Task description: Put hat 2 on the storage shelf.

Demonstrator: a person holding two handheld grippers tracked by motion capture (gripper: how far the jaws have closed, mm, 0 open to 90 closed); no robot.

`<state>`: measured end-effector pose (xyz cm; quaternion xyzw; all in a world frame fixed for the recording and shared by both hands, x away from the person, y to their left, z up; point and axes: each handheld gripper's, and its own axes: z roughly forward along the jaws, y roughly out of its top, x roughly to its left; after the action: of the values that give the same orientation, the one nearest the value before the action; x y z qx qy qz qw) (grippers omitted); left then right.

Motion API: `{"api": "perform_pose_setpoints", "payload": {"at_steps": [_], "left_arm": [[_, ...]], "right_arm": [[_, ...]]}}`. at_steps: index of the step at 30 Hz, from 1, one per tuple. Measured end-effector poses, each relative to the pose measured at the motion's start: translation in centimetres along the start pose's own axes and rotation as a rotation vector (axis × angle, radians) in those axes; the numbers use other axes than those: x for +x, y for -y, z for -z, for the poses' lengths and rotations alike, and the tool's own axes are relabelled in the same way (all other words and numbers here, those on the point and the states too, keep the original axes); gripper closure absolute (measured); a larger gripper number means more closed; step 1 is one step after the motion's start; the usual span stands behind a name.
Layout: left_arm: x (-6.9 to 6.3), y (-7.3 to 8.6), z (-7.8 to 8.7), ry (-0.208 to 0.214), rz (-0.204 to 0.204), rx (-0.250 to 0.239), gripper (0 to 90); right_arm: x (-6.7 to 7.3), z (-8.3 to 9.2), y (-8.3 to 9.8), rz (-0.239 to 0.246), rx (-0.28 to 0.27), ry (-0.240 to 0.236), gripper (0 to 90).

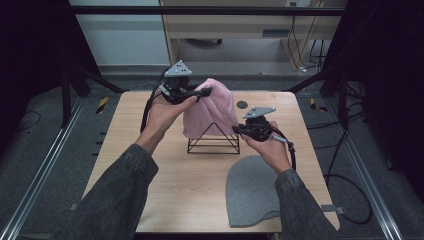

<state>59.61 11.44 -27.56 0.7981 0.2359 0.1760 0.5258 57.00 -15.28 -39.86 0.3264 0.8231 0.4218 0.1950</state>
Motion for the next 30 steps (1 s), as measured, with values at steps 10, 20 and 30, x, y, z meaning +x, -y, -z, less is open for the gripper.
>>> {"api": "perform_pose_setpoints", "payload": {"at_steps": [10,20,30], "left_arm": [[-0.5,1.3,-0.9,0.019,-0.010,0.033,73.2],[-0.9,2.8,-1.7,0.024,-0.008,0.057,72.8],[-1.3,3.7,-2.2,0.028,-0.002,0.069,71.9]], "right_arm": [[-0.2,-0.6,1.5,-0.019,0.027,0.004,81.0],[-0.5,-1.1,2.9,-0.023,0.057,0.012,80.6],[-0.7,-1.6,3.8,-0.039,0.081,0.010,80.1]]}}
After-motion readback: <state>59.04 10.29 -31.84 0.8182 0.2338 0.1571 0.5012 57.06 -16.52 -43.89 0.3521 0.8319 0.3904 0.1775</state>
